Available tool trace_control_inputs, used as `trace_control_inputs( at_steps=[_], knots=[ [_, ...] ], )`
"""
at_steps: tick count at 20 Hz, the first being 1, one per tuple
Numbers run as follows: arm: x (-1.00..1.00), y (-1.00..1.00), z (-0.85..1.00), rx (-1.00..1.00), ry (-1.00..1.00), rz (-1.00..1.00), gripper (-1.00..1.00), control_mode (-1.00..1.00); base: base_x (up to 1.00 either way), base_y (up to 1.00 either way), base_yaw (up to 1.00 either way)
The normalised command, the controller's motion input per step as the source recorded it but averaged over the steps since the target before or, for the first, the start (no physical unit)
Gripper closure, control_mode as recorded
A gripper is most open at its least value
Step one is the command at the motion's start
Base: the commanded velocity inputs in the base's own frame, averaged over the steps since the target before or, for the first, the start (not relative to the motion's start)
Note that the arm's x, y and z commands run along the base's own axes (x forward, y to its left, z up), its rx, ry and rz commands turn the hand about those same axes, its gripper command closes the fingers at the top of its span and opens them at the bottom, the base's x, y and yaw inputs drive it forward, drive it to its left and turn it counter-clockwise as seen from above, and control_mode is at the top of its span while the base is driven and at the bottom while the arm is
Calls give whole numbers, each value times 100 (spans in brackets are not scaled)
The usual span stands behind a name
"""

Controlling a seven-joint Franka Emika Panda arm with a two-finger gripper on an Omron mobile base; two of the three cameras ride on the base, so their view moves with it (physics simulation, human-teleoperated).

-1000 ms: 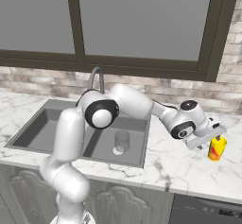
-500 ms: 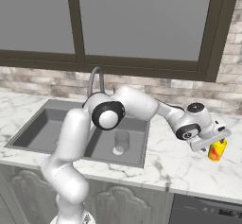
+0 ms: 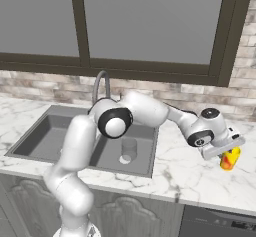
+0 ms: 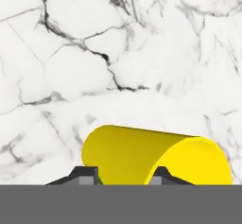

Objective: Move any existing items from the left basin to the right basin for drying. Then move the cup from the counter to the left basin of the sink for washing.

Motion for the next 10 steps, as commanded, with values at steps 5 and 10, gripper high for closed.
trace_control_inputs(
  at_steps=[5, 10],
  knots=[
    [-30, 42, 8, 0, -5, 1, 100, -100, 0, 0, 0],
    [-46, 66, 54, 0, -9, 8, 100, -100, 0, 0, 0]
  ],
)
